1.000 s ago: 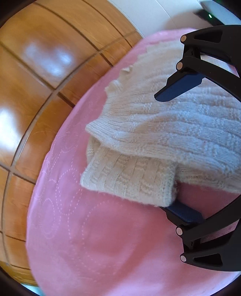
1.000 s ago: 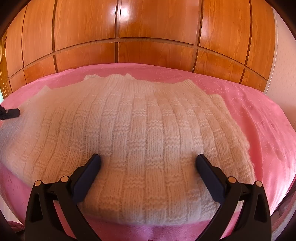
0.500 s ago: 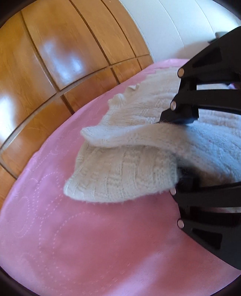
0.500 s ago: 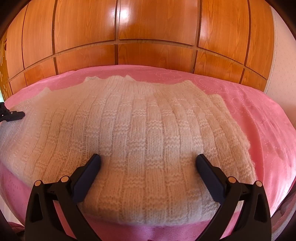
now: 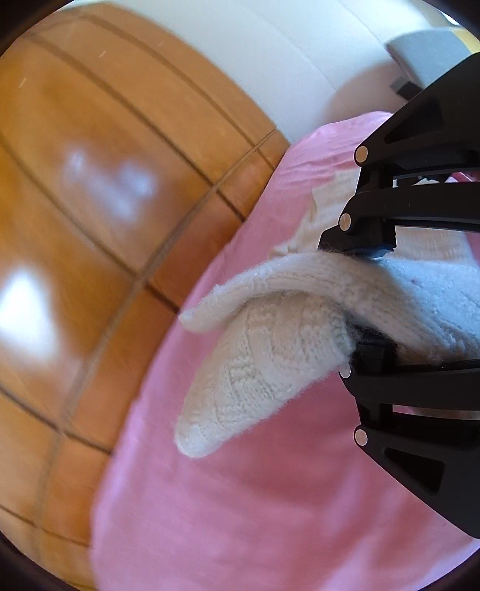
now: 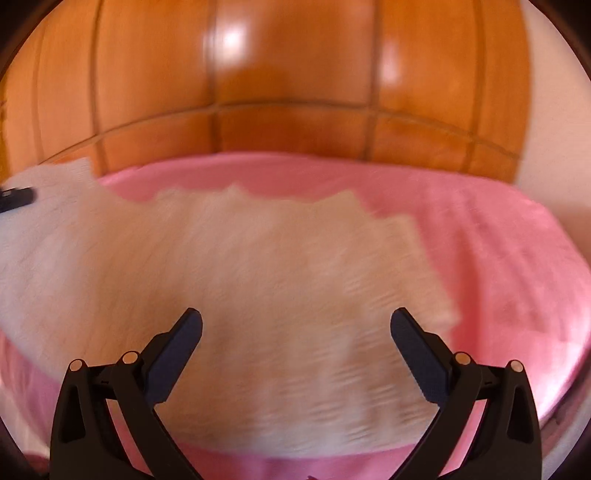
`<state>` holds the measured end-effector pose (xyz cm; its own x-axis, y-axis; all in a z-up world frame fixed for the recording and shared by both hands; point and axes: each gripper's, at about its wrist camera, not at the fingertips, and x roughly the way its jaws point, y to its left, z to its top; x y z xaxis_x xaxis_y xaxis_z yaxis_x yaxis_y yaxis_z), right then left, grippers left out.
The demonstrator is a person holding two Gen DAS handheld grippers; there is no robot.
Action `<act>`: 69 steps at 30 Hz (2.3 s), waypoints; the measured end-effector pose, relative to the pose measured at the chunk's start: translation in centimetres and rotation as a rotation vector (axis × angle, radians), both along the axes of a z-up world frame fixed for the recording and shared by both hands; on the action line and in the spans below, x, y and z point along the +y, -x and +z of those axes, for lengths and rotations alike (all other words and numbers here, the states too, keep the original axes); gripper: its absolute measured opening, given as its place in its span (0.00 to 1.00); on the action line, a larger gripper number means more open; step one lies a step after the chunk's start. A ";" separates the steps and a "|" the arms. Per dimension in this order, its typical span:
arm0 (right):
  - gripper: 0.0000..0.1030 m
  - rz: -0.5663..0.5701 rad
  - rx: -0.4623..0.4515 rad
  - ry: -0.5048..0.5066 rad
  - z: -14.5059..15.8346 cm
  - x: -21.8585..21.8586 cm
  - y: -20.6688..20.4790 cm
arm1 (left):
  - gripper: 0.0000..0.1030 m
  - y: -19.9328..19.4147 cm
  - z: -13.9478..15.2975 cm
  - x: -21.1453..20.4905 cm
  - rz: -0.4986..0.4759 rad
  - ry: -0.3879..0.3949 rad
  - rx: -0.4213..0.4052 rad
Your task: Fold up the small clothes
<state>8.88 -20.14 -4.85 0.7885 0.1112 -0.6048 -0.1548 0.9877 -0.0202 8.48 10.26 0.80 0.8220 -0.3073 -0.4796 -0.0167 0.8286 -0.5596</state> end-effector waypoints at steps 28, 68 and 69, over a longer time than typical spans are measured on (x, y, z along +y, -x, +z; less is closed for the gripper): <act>0.98 -0.291 0.102 -0.084 -3.7 -9.3 -0.4 | 0.29 -7.7 0.3 -24.4 -0.521 -0.167 -0.039; 0.98 -0.379 0.009 0.015 5.1 -13.4 0.2 | 0.84 -5.6 -7.2 -16.5 -0.208 -0.435 0.018; 0.98 -0.343 -0.003 -0.002 5.7 -12.8 -0.2 | 0.84 -5.4 -7.1 -16.6 -0.206 -0.448 0.013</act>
<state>9.04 -32.90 0.86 0.7822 -0.1596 -0.6022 0.1868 0.9822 -0.0177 13.86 -6.36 -6.31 0.7592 -0.2236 -0.6112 0.1679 0.9746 -0.1480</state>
